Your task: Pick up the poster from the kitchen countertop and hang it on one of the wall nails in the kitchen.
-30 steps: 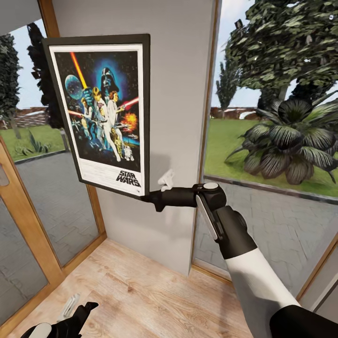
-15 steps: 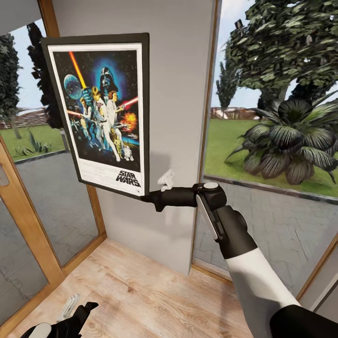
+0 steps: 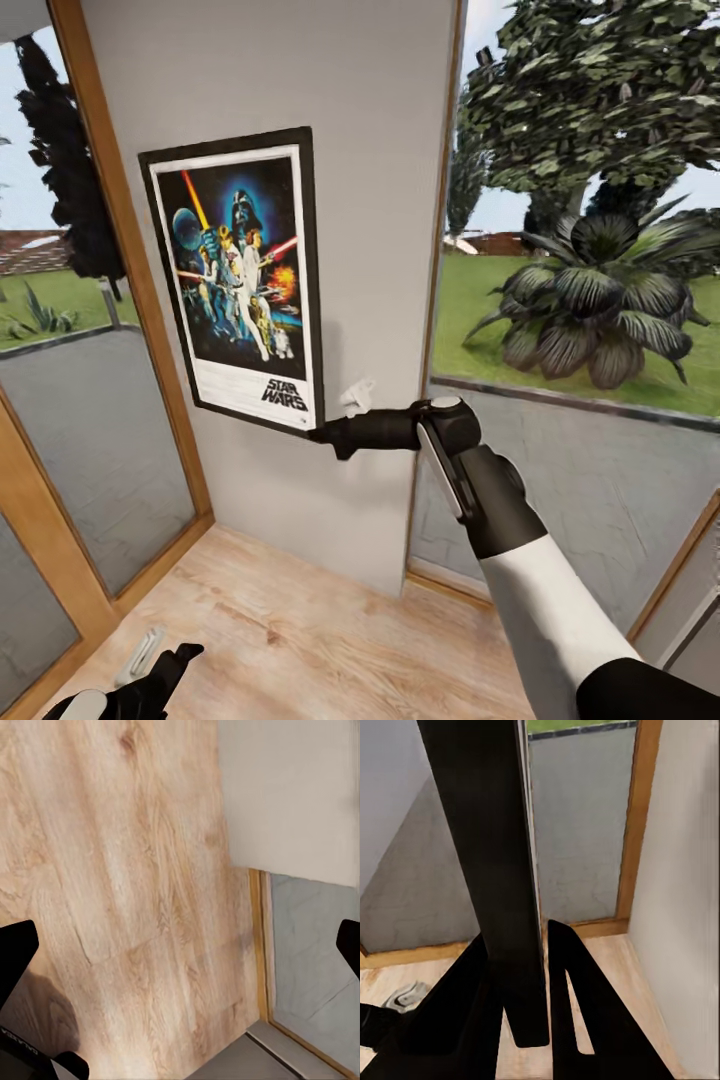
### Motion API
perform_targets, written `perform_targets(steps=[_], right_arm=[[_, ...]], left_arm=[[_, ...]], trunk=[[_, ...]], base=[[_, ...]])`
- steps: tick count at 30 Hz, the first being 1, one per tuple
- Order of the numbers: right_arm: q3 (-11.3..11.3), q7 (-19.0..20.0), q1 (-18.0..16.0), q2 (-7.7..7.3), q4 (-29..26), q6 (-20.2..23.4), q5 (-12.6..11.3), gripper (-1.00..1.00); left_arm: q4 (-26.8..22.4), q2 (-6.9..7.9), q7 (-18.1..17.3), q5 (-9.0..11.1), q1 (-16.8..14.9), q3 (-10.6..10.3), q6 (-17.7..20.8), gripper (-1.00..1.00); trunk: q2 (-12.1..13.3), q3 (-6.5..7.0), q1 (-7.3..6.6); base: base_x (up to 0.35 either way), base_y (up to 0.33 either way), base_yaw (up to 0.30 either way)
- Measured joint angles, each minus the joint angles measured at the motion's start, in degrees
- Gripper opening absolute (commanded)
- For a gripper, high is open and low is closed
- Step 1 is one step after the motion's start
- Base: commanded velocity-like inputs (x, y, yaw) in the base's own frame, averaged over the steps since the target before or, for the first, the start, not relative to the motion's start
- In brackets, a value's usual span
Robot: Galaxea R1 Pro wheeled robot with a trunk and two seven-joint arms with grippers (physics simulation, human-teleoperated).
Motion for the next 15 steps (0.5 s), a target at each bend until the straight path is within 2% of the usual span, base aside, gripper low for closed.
perform_targets(steps=[2,6,8,10,15], right_arm=[[-1.4,-2.2,-0.3,0.05,2.2,0.0,0.0,-1.0],[-4.4,-3.3,-0.6,0.09,3.8,0.1,-0.3,-1.0],[-6.1,-3.6,-0.7,0.12,4.6,0.1,-0.5,-1.0],[-6.8,-3.7,-0.7,0.13,4.7,0.0,-0.6,-1.0],[-6.7,-3.3,-0.6,0.32,4.4,-0.5,-0.7,-1.0]], left_arm=[[0.0,0.01,0.0,0.0,0.0,0.0,0.0,1.0],[0.0,-0.02,0.0,0.2,0.0,0.0,0.0,1.0],[0.0,-0.05,0.0,0.2,0.0,0.0,0.0,1.0],[0.0,-0.07,0.0,0.3,0.0,0.0,0.0,1.0],[0.0,-0.14,0.0,0.7,0.0,0.0,0.0,1.0]], trunk=[[0.0,0.05,0.0],[0.0,0.13,0.0],[0.0,0.14,0.0],[0.0,0.15,0.0],[0.0,0.15,0.0]], base=[[0.216,0.247,-0.278],[0.217,0.252,-0.272],[0.217,0.266,-0.134],[0.217,0.28,-0.048],[0.214,0.292,-0.017]])
